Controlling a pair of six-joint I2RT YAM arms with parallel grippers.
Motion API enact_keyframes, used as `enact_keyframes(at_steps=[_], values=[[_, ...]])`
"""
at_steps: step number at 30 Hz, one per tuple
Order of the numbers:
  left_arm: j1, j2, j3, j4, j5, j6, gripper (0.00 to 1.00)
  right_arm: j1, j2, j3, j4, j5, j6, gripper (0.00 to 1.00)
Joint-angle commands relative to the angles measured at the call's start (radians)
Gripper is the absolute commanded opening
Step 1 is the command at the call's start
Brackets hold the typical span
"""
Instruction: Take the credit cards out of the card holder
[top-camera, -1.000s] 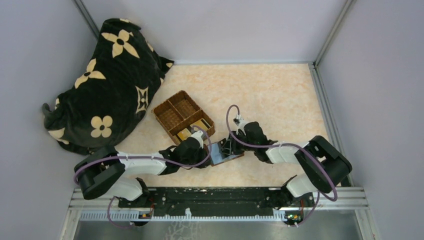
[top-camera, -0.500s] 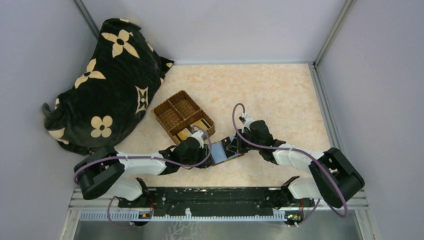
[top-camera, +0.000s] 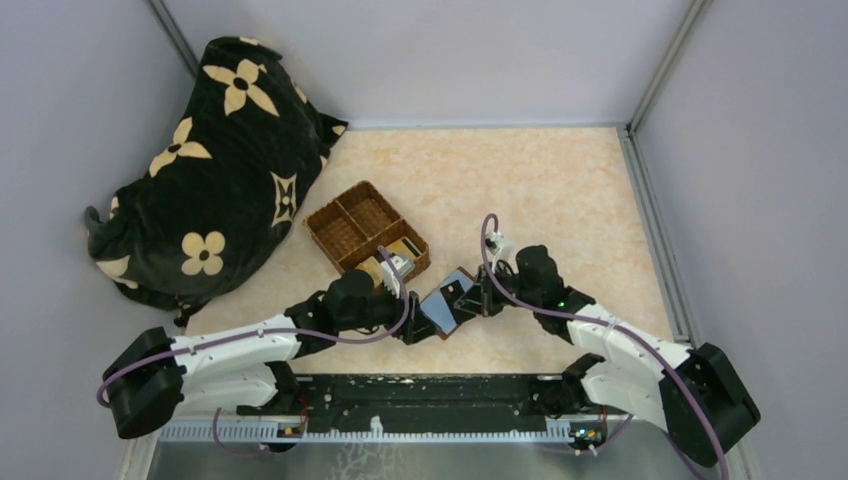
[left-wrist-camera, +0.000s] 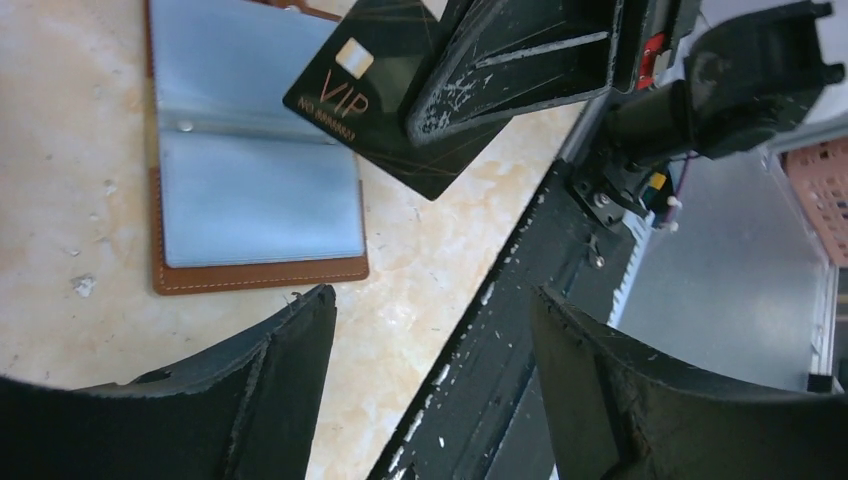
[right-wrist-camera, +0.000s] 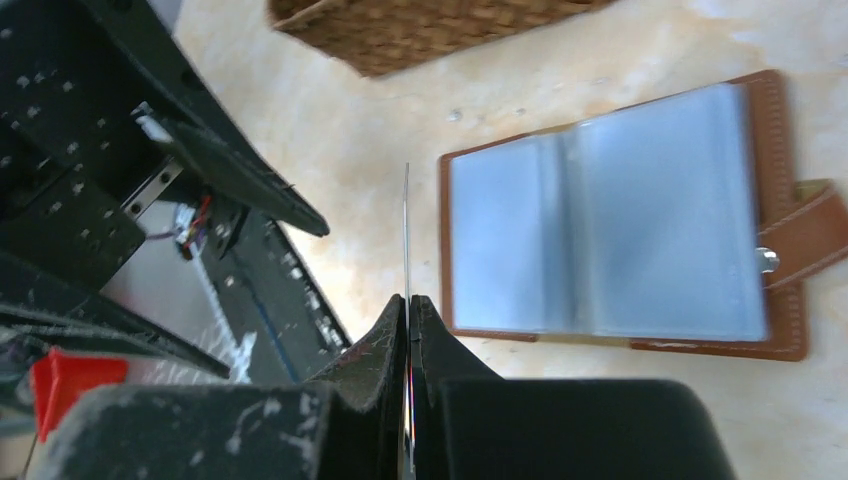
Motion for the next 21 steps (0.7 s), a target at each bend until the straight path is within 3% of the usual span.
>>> enact_keyframes(at_steps=[1,4,6,17,21], values=[[0.001,-0.046,0.003,-0.013,0.124,0.084,0.76,-0.008,-0.092,-0.041,0.096,-0.217,0.005,0.00],[0.003,-0.062,-0.011,0.009,0.146,0.091,0.76,0.003,-0.096,-0.110,0.340,-0.387,0.135,0.00],[0.003,-0.069,-0.022,0.029,0.145,0.093,0.76,0.010,-0.092,-0.121,0.412,-0.431,0.170,0.00],[0.008,-0.146,-0.020,0.011,0.165,0.114,0.74,0.086,-0.047,-0.086,0.321,-0.405,0.092,0.00],[0.009,-0.139,-0.026,0.038,0.207,0.108,0.67,0.112,-0.039,-0.086,0.314,-0.389,0.084,0.00]])
